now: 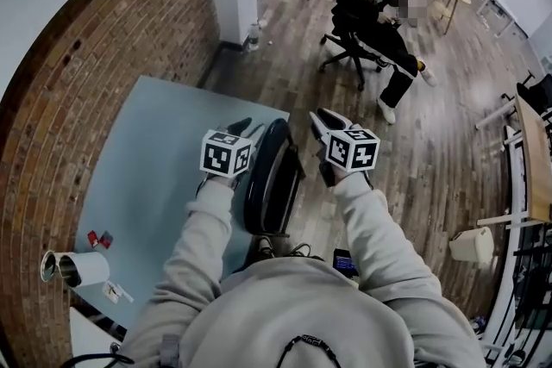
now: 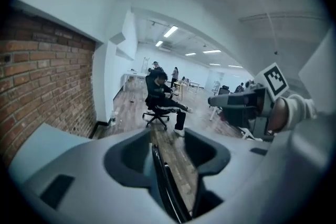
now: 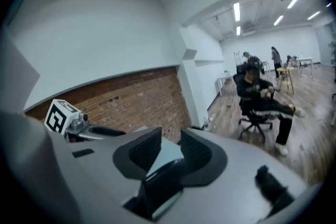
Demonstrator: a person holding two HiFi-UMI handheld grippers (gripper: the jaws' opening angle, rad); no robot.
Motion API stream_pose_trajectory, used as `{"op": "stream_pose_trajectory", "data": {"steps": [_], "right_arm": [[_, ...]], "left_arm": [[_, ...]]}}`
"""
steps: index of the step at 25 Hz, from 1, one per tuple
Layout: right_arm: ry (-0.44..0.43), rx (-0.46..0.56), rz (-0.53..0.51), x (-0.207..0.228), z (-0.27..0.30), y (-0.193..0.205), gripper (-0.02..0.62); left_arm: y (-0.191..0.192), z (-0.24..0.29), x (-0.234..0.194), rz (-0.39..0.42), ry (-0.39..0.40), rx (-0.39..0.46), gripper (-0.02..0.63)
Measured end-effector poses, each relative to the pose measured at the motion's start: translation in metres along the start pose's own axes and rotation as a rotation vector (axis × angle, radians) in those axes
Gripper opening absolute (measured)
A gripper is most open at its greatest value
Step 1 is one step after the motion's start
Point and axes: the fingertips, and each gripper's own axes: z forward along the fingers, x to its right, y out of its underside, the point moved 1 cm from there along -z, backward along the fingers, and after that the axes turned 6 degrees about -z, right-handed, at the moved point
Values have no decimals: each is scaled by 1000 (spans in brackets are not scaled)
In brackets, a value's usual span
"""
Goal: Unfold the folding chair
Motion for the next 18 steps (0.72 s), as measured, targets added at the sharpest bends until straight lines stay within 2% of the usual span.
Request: {"op": "stream_pose_trajectory", "data": {"steps": [1, 2, 8, 10, 14, 18], "right_arm": [[-4, -72, 30, 3, 12, 26, 127], [-7, -141, 55, 7, 23, 54, 196], [-4, -489, 214, 25, 63, 224, 242], [1, -580, 255, 22, 72, 271, 243], [-33, -666, 326, 13, 93, 347, 256], [-53, -717, 374, 11, 116, 393, 278]], "left_arm": [[13, 7, -7, -28, -3, -28, 271], [26, 13, -13, -51, -6, -53, 327], [103, 50, -36, -182, -48, -234, 376], [128, 57, -33, -203, -32, -309, 376], [168, 68, -26, -155, -20, -423, 376], [188, 78, -24, -138, -2, -495, 377]]}}
